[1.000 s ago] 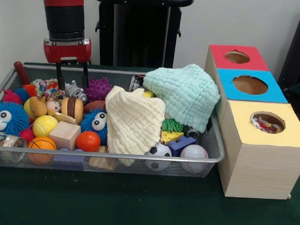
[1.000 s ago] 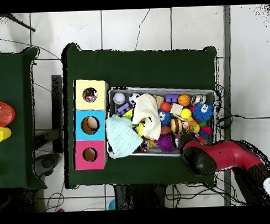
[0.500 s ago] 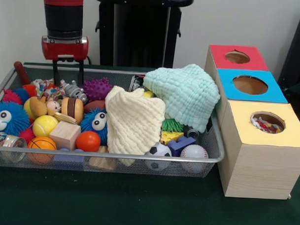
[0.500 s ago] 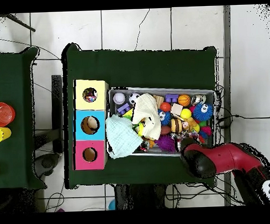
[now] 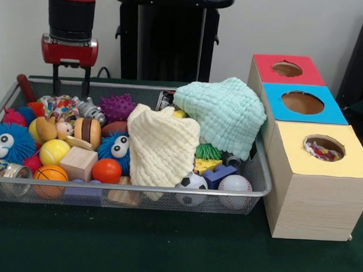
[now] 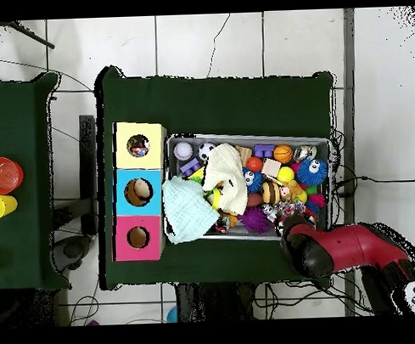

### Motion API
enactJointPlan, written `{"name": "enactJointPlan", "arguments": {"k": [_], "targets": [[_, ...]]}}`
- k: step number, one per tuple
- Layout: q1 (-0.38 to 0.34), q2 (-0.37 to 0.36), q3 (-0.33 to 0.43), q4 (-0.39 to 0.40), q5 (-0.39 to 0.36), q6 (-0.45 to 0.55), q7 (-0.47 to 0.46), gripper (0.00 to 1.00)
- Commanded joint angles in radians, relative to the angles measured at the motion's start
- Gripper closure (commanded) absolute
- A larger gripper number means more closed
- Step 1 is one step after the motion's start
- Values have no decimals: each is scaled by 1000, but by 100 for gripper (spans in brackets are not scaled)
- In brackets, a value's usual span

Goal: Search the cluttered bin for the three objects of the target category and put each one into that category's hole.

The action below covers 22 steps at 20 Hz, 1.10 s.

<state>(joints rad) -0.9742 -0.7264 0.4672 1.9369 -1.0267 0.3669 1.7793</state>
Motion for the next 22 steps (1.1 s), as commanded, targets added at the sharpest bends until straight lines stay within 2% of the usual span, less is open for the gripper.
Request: {"name": "enactJointPlan", "arguments": {"k": [1,5,13,19,22], "targets": [[19,53,-51,-125,-54,49,-30,0],[13,101,-48,-148,-50,54,-57,0],[54,72,-86,-162,-69,14,-26,0],[68,96,-119,-184,-60,58,-44,0],[50,124,-105,-188,-35,72,-76,0]]}}
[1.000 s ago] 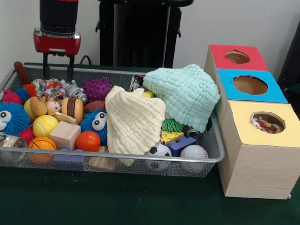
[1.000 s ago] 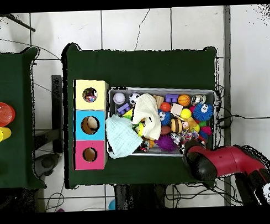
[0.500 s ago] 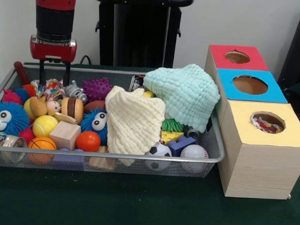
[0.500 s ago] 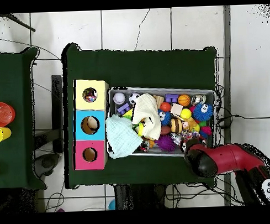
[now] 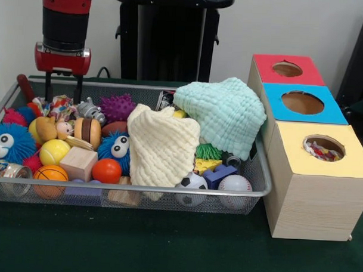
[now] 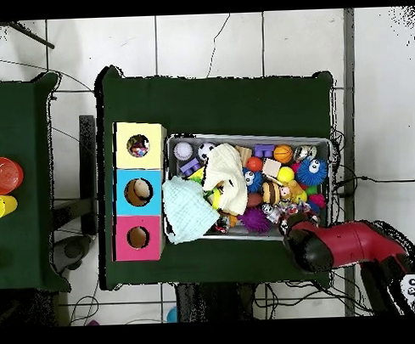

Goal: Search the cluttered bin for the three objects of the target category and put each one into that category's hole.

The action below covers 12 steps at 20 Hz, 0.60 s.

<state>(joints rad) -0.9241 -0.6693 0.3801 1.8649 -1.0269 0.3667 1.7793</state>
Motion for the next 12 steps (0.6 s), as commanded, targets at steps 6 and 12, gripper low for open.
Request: {"name": "enactJointPlan", "arguments": {"k": [6,12], "targets": [[-14,106,18,-131,-14,75,-120,0],[-50,131,62,-131,2,74,-179,100]]}}
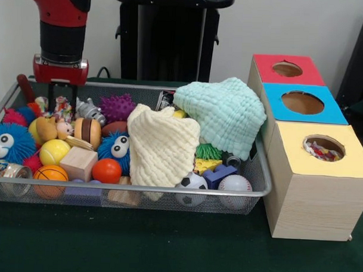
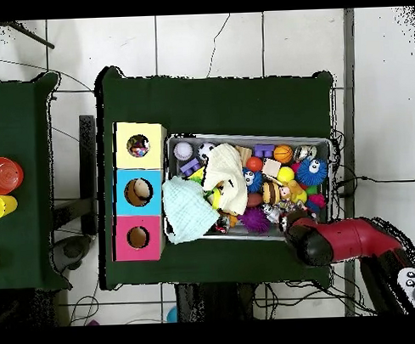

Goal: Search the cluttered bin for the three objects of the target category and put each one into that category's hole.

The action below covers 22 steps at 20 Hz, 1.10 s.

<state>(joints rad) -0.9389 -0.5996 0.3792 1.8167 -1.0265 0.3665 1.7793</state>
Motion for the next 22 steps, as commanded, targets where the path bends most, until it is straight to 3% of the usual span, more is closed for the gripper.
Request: {"name": "enactJointPlan", "arguments": {"k": [1,13,18,22], "targets": [[-39,62,67,-82,3,76,-184,100],[-12,22,51,-68,-26,34,-129,100],[-75,-130,132,65,83,51,-164,100],[-161,-232,283,171,228,66,-186,100]]}}
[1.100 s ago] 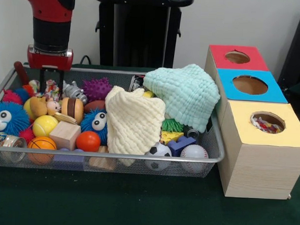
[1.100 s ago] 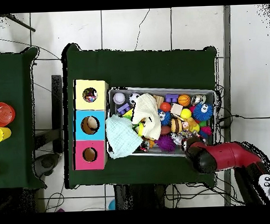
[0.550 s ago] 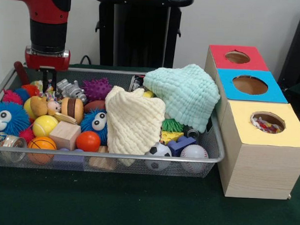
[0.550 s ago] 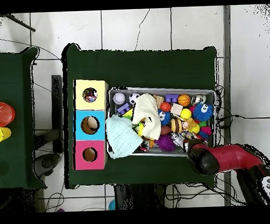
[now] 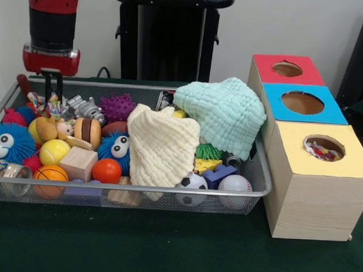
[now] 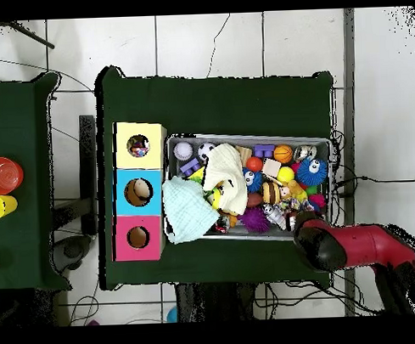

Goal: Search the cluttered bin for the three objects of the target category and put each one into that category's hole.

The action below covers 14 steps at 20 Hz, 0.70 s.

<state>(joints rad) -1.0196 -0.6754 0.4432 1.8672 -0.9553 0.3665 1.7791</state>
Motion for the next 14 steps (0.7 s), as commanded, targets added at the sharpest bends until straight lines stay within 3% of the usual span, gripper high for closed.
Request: {"name": "enactJointPlan", "arguments": {"k": [1,5,14], "targets": [[-90,-175,245,133,186,68,-176,100],[-73,-214,283,140,261,86,-121,100],[-22,-249,297,145,331,72,-65,100]]}}
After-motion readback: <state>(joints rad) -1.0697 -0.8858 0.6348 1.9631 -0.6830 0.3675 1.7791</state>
